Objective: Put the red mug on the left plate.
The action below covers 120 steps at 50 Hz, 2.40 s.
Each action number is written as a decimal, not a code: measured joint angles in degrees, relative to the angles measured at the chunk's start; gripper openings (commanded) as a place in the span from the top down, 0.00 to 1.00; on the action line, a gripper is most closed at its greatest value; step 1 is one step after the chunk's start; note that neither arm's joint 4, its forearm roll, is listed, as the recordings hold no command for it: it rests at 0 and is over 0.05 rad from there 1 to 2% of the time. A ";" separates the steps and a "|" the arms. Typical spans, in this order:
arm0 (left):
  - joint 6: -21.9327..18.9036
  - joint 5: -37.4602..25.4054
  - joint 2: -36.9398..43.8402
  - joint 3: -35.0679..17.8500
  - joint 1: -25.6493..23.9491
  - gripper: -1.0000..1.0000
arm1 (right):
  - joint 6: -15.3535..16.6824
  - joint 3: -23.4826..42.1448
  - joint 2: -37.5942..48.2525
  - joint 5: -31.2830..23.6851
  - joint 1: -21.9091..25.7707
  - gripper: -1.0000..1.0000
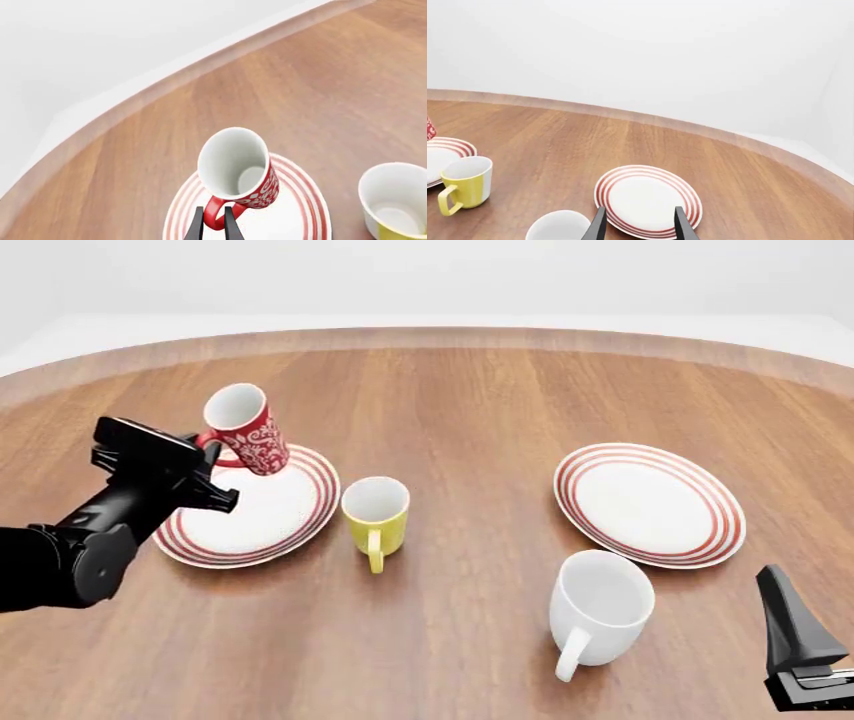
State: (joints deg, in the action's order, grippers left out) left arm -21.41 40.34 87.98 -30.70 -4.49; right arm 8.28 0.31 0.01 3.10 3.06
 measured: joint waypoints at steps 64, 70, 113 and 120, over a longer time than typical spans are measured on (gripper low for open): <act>-3.00 10.60 11.84 2.84 3.99 1.00 | 0.13 0.05 0.00 0.09 0.03 0.00; -3.15 11.14 12.44 2.90 4.21 1.00 | 0.12 0.05 0.00 0.11 0.03 0.00; -3.35 11.33 13.91 2.07 4.67 0.00 | 0.09 0.11 0.00 0.23 -0.03 0.00; -3.27 11.24 13.88 2.06 4.64 0.00 | 0.10 0.13 0.00 0.24 -0.04 0.00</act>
State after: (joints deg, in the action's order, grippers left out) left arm -24.68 51.58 101.85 -28.64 0.15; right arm 8.38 0.44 0.01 3.34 3.02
